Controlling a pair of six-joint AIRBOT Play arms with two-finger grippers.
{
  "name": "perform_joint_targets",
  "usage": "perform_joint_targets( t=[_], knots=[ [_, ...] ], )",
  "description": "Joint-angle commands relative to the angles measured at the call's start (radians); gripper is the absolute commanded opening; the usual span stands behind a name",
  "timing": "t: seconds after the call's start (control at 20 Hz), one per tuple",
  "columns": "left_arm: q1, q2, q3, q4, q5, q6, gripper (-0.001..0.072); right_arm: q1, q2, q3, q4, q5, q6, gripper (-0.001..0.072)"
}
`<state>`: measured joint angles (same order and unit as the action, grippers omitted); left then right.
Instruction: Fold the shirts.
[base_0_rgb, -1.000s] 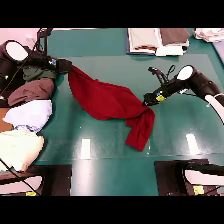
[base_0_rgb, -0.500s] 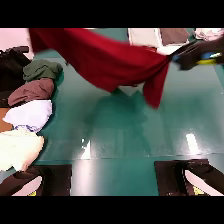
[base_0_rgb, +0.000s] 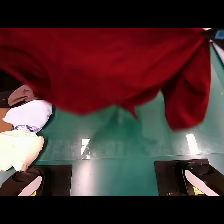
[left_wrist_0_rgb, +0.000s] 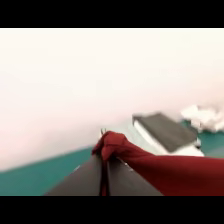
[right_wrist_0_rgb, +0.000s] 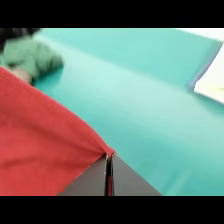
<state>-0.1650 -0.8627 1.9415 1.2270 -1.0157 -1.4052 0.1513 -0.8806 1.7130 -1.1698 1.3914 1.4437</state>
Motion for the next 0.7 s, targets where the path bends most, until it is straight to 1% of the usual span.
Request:
perform_joint_targets(
  t=[0.0, 0.1, 0.25, 0.4, 0.45, 0.5, 0.55, 0.65],
  knots=[
    [0.000, -0.088, -0.100, 0.000, -0.126, 0.000, 0.0021, 0.009, -0.108, -0.013, 0.026, 0.133, 0.026, 0.0013],
    [0.000, -0.172, -0.214, 0.001, -0.178, 0.000, 0.0022, 0.054, -0.160, -0.114, 0.018, 0.104, 0.026, 0.0013],
    [0.000, -0.293, -0.393, 0.031, -0.171, 0.000, 0.0022, 0.155, -0.210, -0.330, 0.018, 0.029, 0.026, 0.0014],
    [0.000, -0.377, -0.451, 0.071, -0.173, 0.000, 0.0022, 0.259, -0.219, -0.496, 0.018, -0.091, 0.024, 0.0016],
    [0.000, -0.386, -0.451, 0.083, -0.166, 0.000, 0.0022, 0.280, -0.219, -0.522, 0.018, -0.116, 0.024, 0.0089],
    [0.000, -0.386, -0.450, 0.089, -0.150, 0.000, 0.0022, 0.287, -0.219, -0.534, 0.017, -0.129, 0.024, 0.0287],
    [0.000, -0.384, -0.450, 0.098, -0.135, 0.000, 0.0022, 0.283, -0.219, -0.536, 0.017, -0.128, 0.024, 0.0392],
    [0.000, -0.383, -0.450, 0.132, -0.138, 0.000, 0.0022, 0.238, -0.203, -0.536, 0.010, -0.111, 0.018, 0.0393]
  ],
)
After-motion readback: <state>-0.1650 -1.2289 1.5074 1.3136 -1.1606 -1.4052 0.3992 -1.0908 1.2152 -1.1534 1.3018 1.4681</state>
